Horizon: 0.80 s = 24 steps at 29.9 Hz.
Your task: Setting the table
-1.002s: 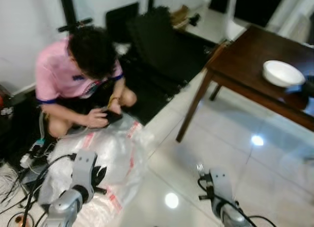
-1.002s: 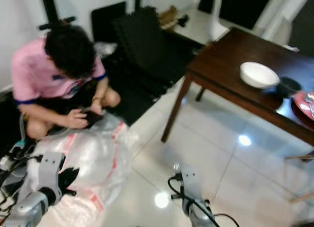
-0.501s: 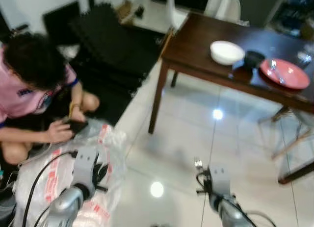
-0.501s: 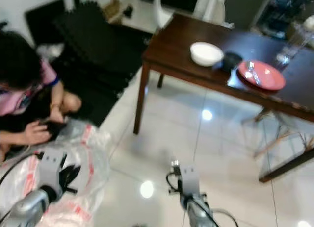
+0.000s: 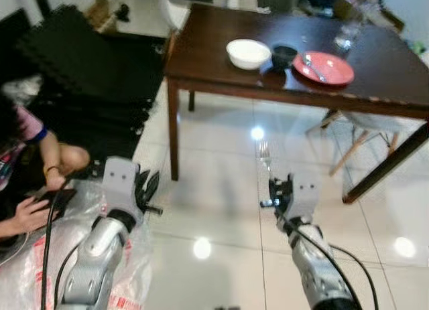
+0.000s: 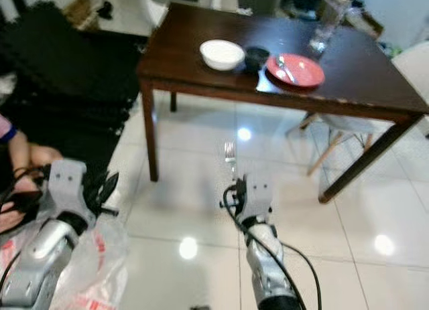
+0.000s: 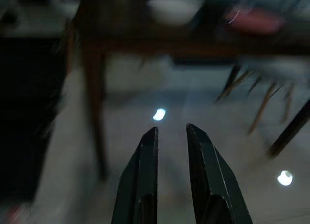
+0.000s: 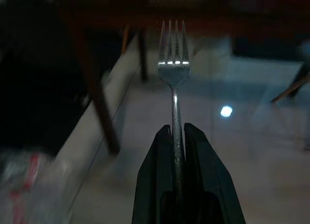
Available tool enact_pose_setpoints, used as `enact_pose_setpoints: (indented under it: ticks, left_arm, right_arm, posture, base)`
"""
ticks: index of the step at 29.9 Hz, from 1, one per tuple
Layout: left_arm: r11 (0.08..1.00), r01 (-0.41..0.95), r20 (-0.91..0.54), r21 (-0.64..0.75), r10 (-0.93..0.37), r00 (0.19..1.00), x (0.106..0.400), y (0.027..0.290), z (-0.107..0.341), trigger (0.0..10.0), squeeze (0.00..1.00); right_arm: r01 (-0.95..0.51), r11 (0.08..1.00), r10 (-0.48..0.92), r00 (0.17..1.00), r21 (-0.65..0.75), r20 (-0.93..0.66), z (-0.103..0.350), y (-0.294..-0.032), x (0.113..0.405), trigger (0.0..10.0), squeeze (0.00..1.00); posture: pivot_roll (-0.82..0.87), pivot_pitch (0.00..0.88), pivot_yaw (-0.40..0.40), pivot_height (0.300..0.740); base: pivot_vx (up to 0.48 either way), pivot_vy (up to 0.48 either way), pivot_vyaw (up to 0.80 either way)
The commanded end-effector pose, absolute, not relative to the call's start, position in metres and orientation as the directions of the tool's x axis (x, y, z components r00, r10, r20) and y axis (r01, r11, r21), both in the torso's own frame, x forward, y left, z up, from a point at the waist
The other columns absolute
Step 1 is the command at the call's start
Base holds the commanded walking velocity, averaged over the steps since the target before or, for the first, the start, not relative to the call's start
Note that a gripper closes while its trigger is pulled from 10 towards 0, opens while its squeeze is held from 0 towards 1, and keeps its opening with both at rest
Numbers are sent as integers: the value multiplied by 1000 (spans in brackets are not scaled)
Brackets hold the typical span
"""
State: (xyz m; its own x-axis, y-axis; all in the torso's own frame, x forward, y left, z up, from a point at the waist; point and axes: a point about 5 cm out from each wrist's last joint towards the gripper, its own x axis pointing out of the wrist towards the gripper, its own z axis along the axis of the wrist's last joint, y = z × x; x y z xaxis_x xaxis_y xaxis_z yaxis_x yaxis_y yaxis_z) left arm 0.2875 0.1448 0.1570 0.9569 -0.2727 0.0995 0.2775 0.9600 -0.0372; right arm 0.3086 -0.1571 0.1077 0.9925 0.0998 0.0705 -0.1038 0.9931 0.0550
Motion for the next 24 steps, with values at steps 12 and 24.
enact_pose_setpoints:
  ticks: [12,24]
  left_arm:
    - [944,328,222,-44,-311,924,300,122,213,10000,0]
    - [933,359,226,14,-352,908,302,116,218,10000,0]
  right_arm:
    - [-165,967,112,959,194,262,180,-148,314,10000,0]
    - [-192,952,134,961,237,242,184,-140,307,10000,0]
  posture:
    - [-3,58,23,740]
    - [-9,61,30,740]
  base:
    - [0,0,-768]
    - [0,0,-157]
